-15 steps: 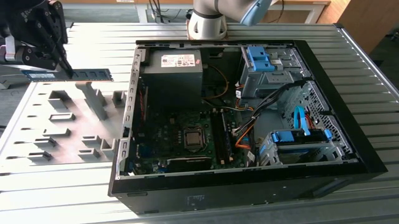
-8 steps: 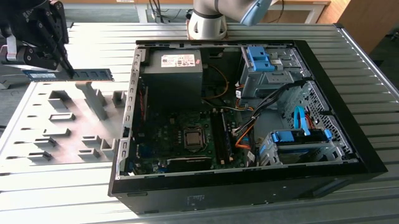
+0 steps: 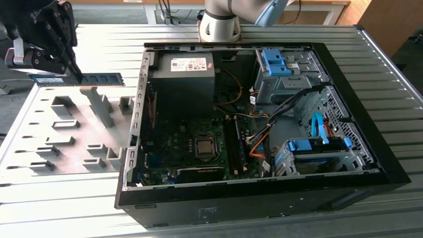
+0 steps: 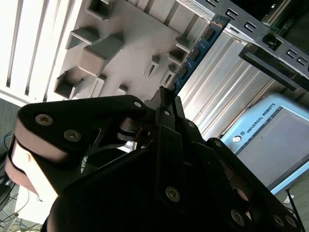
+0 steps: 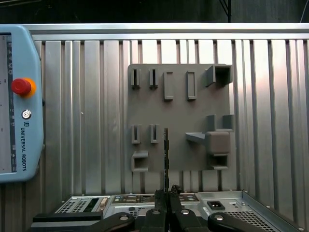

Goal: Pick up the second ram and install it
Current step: 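Pick up the second ram and move it above second insertion slot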

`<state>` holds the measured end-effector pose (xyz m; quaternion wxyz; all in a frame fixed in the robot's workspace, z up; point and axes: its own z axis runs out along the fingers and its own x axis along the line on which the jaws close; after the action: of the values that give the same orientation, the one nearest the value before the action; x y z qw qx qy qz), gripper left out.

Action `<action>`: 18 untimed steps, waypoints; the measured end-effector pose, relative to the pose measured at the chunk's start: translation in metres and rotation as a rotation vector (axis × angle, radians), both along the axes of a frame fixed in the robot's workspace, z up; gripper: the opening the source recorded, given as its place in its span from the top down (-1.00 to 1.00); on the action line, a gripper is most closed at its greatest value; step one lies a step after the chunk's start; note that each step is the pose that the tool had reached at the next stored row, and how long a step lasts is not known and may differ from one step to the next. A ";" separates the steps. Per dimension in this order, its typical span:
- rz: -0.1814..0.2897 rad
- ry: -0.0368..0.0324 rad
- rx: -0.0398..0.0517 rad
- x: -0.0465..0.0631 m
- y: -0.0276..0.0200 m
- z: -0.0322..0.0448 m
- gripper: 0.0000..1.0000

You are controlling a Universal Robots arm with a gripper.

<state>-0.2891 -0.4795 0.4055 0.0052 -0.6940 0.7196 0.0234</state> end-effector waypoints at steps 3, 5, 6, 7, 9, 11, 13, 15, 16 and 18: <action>0.000 0.0000 0.0000 0.003 0.0000 0.0000 0.73; 0.000 0.0001 -0.0001 0.004 0.0000 0.0001 0.73; 0.000 0.0000 0.0000 0.005 0.0000 0.0000 0.73; 0.000 0.0000 0.0000 0.006 0.0000 0.0000 0.73; 0.000 0.0000 0.0000 0.007 0.0000 0.0000 0.73; 0.000 0.0000 0.0000 0.008 0.0000 0.0000 0.73; 0.000 0.0001 0.0000 0.009 0.0000 0.0000 0.73; 0.000 0.0000 0.0000 0.010 0.0000 0.0000 0.73; 0.000 0.0000 0.0001 0.010 0.0000 0.0000 0.73; 0.000 0.0001 0.0000 0.011 0.0000 0.0000 0.73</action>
<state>-0.2779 -0.4795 0.4055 0.0052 -0.6940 0.7196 0.0234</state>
